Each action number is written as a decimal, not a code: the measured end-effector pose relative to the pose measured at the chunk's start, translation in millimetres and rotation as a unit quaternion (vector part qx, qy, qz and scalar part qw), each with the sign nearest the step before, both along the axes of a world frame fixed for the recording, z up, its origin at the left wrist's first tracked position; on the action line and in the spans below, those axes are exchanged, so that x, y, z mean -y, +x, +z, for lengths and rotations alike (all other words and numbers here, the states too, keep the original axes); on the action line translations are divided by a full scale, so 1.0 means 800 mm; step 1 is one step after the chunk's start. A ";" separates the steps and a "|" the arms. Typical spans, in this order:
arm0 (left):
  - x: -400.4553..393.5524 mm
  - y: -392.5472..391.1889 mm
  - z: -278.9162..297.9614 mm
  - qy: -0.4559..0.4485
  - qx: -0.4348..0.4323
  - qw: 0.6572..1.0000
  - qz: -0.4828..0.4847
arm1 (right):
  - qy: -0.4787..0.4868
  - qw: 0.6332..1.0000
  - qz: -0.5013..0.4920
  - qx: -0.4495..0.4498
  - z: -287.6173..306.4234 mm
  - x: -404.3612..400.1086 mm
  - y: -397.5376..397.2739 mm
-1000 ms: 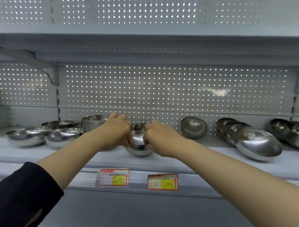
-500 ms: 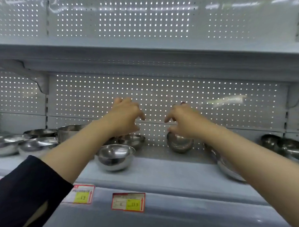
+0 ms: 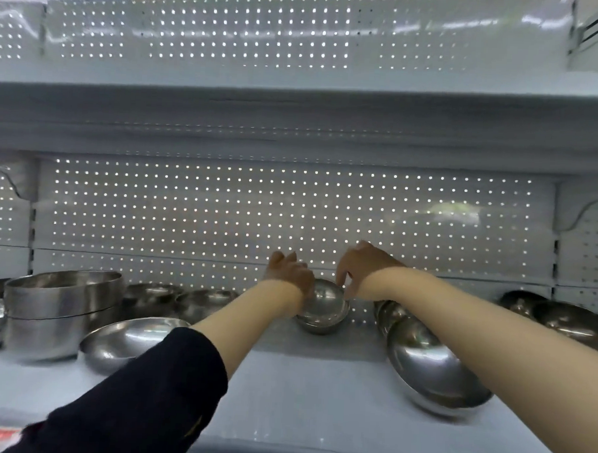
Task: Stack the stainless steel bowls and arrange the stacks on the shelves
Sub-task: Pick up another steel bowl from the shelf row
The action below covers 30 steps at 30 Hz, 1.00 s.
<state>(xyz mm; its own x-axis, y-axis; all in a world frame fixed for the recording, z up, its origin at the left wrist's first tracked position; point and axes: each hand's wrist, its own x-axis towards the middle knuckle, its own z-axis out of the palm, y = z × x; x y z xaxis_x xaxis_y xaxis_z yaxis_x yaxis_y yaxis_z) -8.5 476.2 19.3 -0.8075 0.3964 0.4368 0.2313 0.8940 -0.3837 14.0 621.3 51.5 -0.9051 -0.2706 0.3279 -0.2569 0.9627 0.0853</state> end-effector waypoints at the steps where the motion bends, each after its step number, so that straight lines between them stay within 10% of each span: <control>1: -0.003 -0.010 -0.004 -0.009 0.005 1.000 0.001 | 0.008 1.000 0.005 0.009 -0.001 0.001 -0.009; 12: -0.021 -0.076 -0.043 -0.097 0.005 0.992 -0.077 | 0.166 0.973 0.002 0.159 -0.028 0.013 -0.085; 30: 0.014 -0.070 -0.029 -0.130 -0.003 0.988 -0.078 | 0.155 0.981 0.047 0.104 -0.053 0.031 -0.096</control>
<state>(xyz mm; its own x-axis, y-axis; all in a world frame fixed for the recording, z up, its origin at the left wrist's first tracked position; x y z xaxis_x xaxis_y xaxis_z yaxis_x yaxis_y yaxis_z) -64.6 465.1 -3.9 -0.7253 0.6152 0.3090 0.3552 0.7189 -0.5975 -62.6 596.9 9.2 -0.9101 -0.4136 0.0268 -0.3862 0.8697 0.3073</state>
